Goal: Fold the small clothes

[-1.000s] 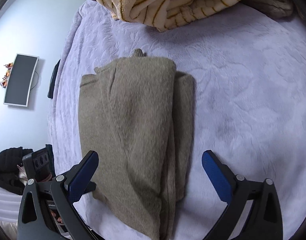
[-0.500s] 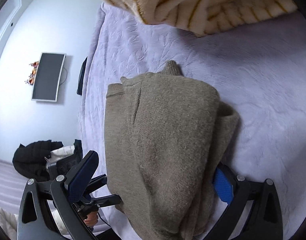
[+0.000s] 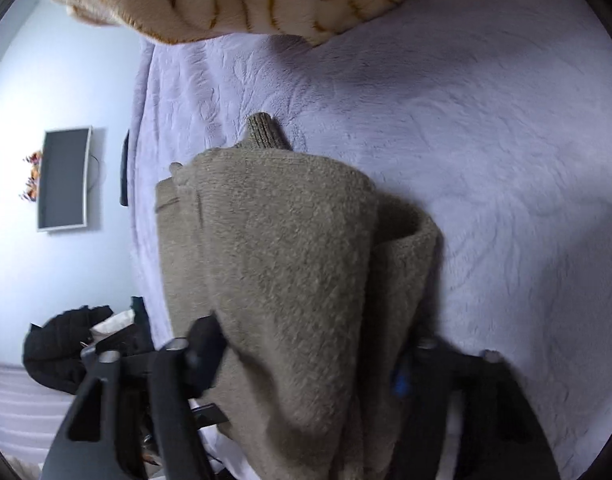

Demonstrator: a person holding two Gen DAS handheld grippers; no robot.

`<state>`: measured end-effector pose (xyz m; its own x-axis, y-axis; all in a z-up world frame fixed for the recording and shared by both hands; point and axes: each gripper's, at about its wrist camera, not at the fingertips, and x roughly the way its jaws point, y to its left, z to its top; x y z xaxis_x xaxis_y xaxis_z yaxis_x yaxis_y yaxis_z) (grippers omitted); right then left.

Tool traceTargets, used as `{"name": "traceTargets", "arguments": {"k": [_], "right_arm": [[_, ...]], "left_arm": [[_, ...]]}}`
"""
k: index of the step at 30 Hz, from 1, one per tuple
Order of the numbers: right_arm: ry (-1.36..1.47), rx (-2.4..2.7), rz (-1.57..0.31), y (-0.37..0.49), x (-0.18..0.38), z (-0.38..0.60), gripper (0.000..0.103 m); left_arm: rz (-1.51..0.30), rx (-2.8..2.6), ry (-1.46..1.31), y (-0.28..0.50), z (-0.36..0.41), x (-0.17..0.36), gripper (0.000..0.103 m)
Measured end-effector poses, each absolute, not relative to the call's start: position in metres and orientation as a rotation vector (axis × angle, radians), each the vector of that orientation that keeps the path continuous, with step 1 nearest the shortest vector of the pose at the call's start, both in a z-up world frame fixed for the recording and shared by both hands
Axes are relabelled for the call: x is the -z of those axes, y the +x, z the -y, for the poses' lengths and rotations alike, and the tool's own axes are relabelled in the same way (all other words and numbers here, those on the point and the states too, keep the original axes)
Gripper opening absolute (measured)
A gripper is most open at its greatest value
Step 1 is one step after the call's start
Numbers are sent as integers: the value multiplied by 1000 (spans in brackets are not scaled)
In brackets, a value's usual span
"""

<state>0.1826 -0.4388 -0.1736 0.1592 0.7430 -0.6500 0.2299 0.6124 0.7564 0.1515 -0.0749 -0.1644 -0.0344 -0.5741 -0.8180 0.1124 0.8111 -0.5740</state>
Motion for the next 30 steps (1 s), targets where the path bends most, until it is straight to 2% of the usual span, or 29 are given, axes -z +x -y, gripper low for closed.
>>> {"name": "traceTargets", "arguments": {"k": [3, 6, 15, 23, 30], "right_arm": [[920, -454, -1376, 176, 167, 442, 41], [940, -457, -1361, 173, 159, 441, 39], [960, -505, -1327, 159, 119, 425, 38], [967, -552, -1308, 130, 85, 400, 38], [981, -596, -1337, 98, 81, 350, 38]], "left_arm": [[-1491, 589, -419, 145, 67, 158, 67], [-1474, 610, -462, 143, 57, 149, 54], [-1420, 670, -459, 121, 51, 110, 53], [-1391, 664, -442, 83, 9, 73, 53], [-1417, 591, -411, 42, -33, 60, 53]]}}
